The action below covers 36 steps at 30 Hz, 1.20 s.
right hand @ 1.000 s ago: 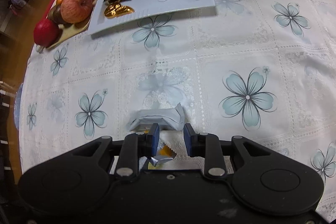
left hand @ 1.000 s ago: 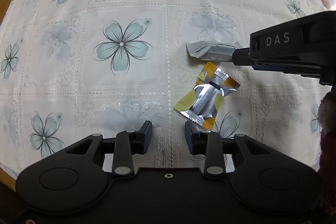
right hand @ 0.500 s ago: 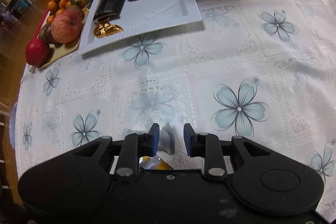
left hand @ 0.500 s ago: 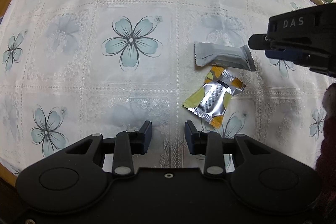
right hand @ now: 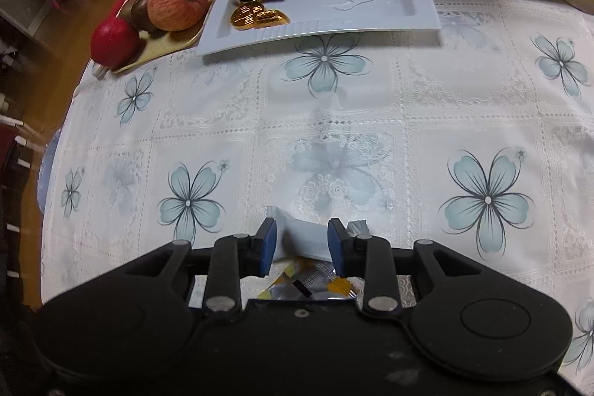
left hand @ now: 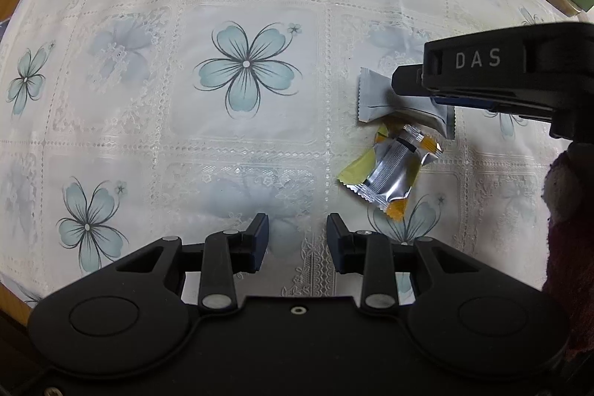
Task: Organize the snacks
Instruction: 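Reach the left tool to the silver-yellow candy while the right tool reaches the grey wafer bar, then close the left tool on the silver-yellow candy while the right tool grips the grey wafer bar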
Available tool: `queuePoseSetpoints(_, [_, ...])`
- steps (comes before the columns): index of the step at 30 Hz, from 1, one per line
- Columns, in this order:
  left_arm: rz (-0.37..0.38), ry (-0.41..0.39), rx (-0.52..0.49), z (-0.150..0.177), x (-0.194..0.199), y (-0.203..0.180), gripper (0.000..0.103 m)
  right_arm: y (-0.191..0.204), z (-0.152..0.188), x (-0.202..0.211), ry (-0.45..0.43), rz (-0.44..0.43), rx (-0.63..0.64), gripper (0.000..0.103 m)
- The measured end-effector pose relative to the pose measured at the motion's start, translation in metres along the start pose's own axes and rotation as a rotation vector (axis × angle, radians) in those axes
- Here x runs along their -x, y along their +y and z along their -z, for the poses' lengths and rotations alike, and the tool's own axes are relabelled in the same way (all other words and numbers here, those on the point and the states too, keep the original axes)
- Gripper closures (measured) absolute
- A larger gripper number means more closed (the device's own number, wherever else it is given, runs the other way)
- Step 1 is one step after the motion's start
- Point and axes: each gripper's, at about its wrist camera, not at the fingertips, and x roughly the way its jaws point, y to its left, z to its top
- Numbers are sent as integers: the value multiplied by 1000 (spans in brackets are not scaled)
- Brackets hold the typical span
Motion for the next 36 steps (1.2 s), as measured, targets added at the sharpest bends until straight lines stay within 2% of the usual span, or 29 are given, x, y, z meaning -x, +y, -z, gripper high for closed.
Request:
queuePoseSetpoints(2, [3, 2, 4, 1, 0, 2, 60, 5, 1, -2, -4, 16, 50, 61])
queuePoseSetpoints(11, [20, 3, 23, 3, 2, 10, 60, 15, 6, -13, -21, 109, 218, 55])
queuePoseSetpoints(21, [29, -2, 38, 3, 5, 15, 60, 20, 9, -16, -7, 111, 293, 55])
queuePoseSetpoints(30, [29, -8, 23, 1, 6, 11, 60, 4, 7, -13, 19, 135, 241, 57])
queuePoseSetpoints(36, [37, -44, -24, -3, 9, -2, 60, -21, 9, -8, 36, 191, 185, 58])
